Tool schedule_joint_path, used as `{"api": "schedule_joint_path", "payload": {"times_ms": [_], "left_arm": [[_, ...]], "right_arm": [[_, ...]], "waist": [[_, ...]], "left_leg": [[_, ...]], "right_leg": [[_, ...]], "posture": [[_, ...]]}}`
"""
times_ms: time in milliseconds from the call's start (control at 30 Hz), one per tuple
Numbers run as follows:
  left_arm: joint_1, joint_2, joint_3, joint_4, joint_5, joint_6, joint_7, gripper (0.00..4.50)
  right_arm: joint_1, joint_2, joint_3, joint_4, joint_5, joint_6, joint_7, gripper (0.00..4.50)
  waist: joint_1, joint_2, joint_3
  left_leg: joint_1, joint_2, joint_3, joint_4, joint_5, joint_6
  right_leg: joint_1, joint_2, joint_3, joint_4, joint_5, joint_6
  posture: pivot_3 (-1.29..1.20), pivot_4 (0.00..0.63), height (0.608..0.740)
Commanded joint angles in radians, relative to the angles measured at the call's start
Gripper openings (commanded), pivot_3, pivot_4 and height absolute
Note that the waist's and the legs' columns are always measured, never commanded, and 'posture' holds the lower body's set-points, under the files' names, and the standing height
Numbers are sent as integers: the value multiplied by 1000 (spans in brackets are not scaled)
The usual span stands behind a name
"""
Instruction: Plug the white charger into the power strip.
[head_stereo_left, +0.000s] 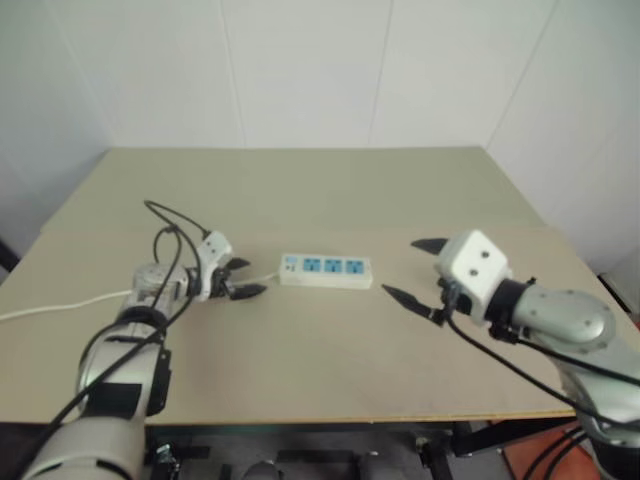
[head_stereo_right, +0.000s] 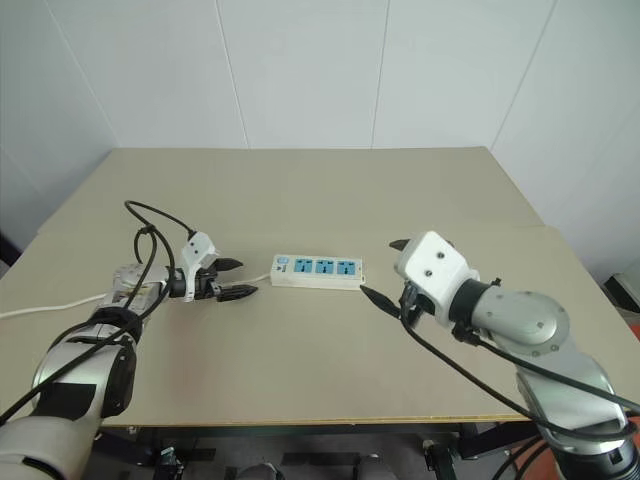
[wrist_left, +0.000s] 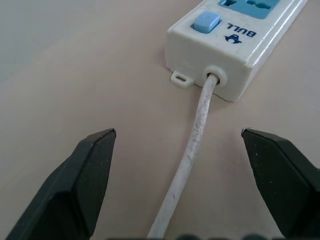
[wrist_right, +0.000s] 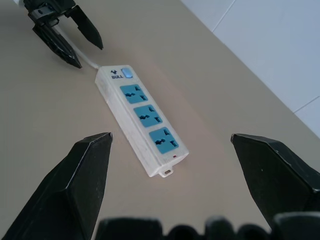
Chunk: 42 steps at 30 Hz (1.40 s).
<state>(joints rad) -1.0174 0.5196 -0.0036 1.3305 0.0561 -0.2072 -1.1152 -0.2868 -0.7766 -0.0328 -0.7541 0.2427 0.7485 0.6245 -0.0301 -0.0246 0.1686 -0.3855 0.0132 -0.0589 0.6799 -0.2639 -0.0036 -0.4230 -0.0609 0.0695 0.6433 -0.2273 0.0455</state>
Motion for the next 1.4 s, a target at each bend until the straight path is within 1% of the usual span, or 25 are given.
{"api": "schedule_joint_path", "payload": {"times_ms": [33,233,367,467,567,633,700,733,800,833,1000,1100,1200,1267,1333,1400], "left_arm": [[-32,-9,-49,12,71,71,26,3215],[-52,-37,-52,12,90,99,27,1315],[-61,-34,-39,6,79,89,-11,58],[-59,-28,-35,0,78,70,-11,23],[-50,-44,-17,-23,63,39,76,23],[-41,-53,1,-52,32,34,46,23],[-32,-65,28,-103,-18,88,-13,23],[-11,-68,32,-158,-41,109,-57,23],[72,-64,24,-341,-92,180,-147,23],[130,-67,24,-465,-119,250,-143,23],[457,-84,41,-1120,-200,669,52,23],[588,-81,41,-1384,-237,848,141,23],[668,-72,16,-1522,-242,962,211,23],[698,-79,18,-1568,-267,1015,242,23],[715,-72,25,-1588,-307,1034,228,23],[729,-26,19,-1611,-367,997,132,638]], "right_arm": [[22,-10,46,-61,-54,47,-59,4500],[5,12,142,-68,-101,65,-103,4500],[-14,18,158,-49,-111,54,-107,4500],[-19,13,169,-29,-125,37,-99,4500],[-18,5,188,-14,-144,15,-90,4500],[-16,11,187,-10,-146,10,-88,4500],[-13,21,185,-1,-151,-2,-88,4500],[-12,25,185,6,-154,-9,-88,4500],[-10,29,197,25,-165,-30,-86,4500],[-12,33,206,36,-169,-41,-84,4500],[-13,37,232,79,-208,-97,-77,4500],[-8,47,217,97,-209,-105,-77,4500],[-6,51,219,117,-217,-125,-71,4500],[-4,55,222,126,-220,-138,-68,4500],[-6,59,225,134,-225,-144,-64,4500],[-6,62,222,136,-228,-146,-59,4500]], "waist": [[0,0,0],[0,0,-1],[1,0,-1],[2,0,-1],[3,0,-1],[4,0,-1],[6,0,-1],[6,0,-1],[5,0,-1],[4,0,-1],[-4,0,-1],[-6,0,-1],[-3,0,-1],[-3,0,-1],[-3,0,-1],[-4,0,-1]], "left_leg": [[0,0,0,0,0,0],[5,0,0,0,0,0],[4,0,0,0,0,0],[3,0,0,0,0,0],[2,0,0,0,0,0],[2,0,0,0,0,0],[2,0,0,0,0,0],[2,0,0,0,0,0],[0,0,0,0,0,0],[0,0,0,0,0,0],[0,1,0,0,0,0],[1,1,0,0,0,0],[4,1,0,0,0,-1],[6,1,1,0,0,-1],[5,1,1,0,0,-1],[4,1,1,-1,0,-1]], "right_leg": [[0,0,0,0,0,0],[3,0,1,2,0,0],[2,0,1,2,0,0],[2,0,0,1,0,0],[1,0,0,1,0,0],[1,0,0,1,0,0],[1,0,0,1,0,0],[1,0,0,1,0,0],[0,0,0,0,0,0],[0,0,0,1,0,0],[-1,0,1,3,0,0],[-1,0,1,2,0,0],[1,0,1,2,0,0],[3,0,2,2,0,0],[3,0,2,1,0,0],[1,0,1,1,0,-1]], "posture": [[0,150,740],[0,150,740],[0,150,740],[0,150,740],[0,150,740],[0,150,740],[0,150,740],[0,150,740],[0,150,740],[0,150,740],[0,150,740],[0,150,740],[0,150,740],[0,150,740],[0,150,740],[0,150,740]]}}
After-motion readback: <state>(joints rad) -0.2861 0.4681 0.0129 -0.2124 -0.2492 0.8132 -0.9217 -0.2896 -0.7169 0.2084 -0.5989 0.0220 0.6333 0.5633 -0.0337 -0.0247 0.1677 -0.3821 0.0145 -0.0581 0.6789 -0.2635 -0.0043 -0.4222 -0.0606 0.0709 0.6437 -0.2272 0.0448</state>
